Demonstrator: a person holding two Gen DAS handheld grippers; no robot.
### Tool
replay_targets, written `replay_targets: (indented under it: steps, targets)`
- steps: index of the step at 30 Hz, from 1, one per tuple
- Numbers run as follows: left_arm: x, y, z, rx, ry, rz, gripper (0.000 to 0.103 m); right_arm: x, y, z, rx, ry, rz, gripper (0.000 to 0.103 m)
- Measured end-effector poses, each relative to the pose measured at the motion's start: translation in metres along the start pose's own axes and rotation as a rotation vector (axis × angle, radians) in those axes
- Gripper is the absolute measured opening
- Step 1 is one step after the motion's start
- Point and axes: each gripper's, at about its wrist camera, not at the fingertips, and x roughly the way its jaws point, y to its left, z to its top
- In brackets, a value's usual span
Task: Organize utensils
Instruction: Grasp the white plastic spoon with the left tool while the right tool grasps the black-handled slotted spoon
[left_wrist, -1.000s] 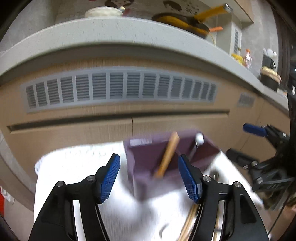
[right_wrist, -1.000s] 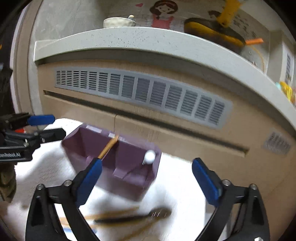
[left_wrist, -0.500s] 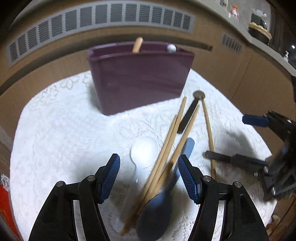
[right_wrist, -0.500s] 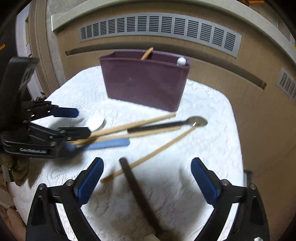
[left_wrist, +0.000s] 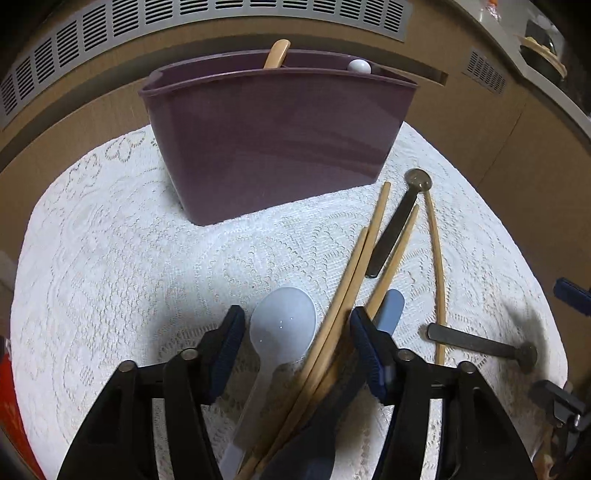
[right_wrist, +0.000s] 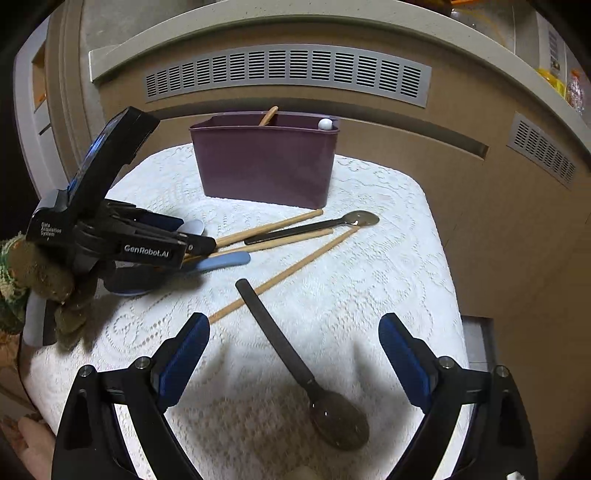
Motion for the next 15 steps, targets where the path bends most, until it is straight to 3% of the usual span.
replay_targets:
  steps: [4, 15]
  targets:
    - [-0.006, -0.003, -0.005, 0.025, -0.002, 0.015, 0.036, -0.003, 0.002, 0.001, -0.01, 0.002, -0.004, 0.091]
    - [-0.046, -0.001, -0.017, 0.015, -0.098, -0.005, 0.036, -0.005, 0.008, 0.004, -0.056, 0.0, -0.001, 0.091]
